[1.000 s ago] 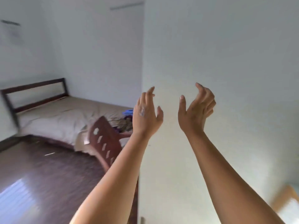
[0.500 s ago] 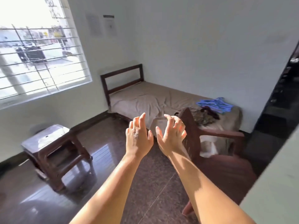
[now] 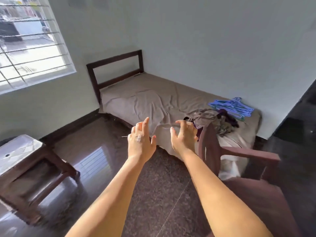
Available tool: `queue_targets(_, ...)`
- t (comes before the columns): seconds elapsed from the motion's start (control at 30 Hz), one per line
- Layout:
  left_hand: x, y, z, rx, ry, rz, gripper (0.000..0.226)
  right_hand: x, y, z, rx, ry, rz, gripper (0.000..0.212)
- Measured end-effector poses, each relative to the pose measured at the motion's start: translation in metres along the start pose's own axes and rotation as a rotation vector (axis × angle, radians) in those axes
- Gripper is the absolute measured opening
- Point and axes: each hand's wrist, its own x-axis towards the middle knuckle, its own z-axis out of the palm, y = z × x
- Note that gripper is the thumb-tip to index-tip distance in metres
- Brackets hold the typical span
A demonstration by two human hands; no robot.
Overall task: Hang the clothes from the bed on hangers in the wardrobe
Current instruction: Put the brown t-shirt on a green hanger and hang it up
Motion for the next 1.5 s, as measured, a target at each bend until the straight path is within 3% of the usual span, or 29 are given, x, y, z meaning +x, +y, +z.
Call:
queue_targets(0.17, 0.093, -0.011, 0.043, -0.005, 0.001, 0.040, 0.050, 0.098, 0.012, 0.046, 0.080, -0.021, 0.111, 0.030)
queue_targets(0.33, 0.185, -0.035, 0.088, -0.086, -0.045, -0.019, 0.053, 0.165, 0.025, 0.099, 0.104, -0.006, 0.161, 0.029)
queue_targets(0.47, 0.268, -0.045, 0.130, -0.032, -0.124, 0.148, 0.056, 0.227, 0.048, 0.144, -0.149, -0.036, 0.151, 0.032)
queue_targets(0.6, 0.354, -0.052, 0.161, -0.040, -0.233, 0.242, 0.060, 0.283, 0.087, 0.171, -0.518, -0.195, 0.182, 0.034)
queue_targets(0.77, 0.429, -0.060, 0.211, -0.055, -0.336, 0.307, 0.061, 0.329, 0.129, 0.193, -0.547, -0.231, 0.429, 0.036)
queue_targets(1.03, 0.521, -0.001, 0.353, -0.061, -0.534, 0.449, 0.066, 0.431, 0.219, 0.221, -0.574, -0.262, 0.586, 0.042)
queue_targets(1.13, 0.548, 0.023, 0.412, -0.047, -0.604, 0.494, 0.063, 0.481, 0.264, 0.232, -0.594, -0.364, 0.541, 0.045)
queue_targets(1.27, 0.582, 0.053, 0.470, -0.018, -0.726, 0.555, 0.062, 0.530, 0.314, 0.245, -0.632, -0.655, 0.520, 0.056)
queue_targets(1.5, 0.640, 0.100, 0.550, 0.004, -0.775, 0.707, 0.065, 0.579, 0.373, 0.264, -0.699, -0.851, 0.504, 0.050)
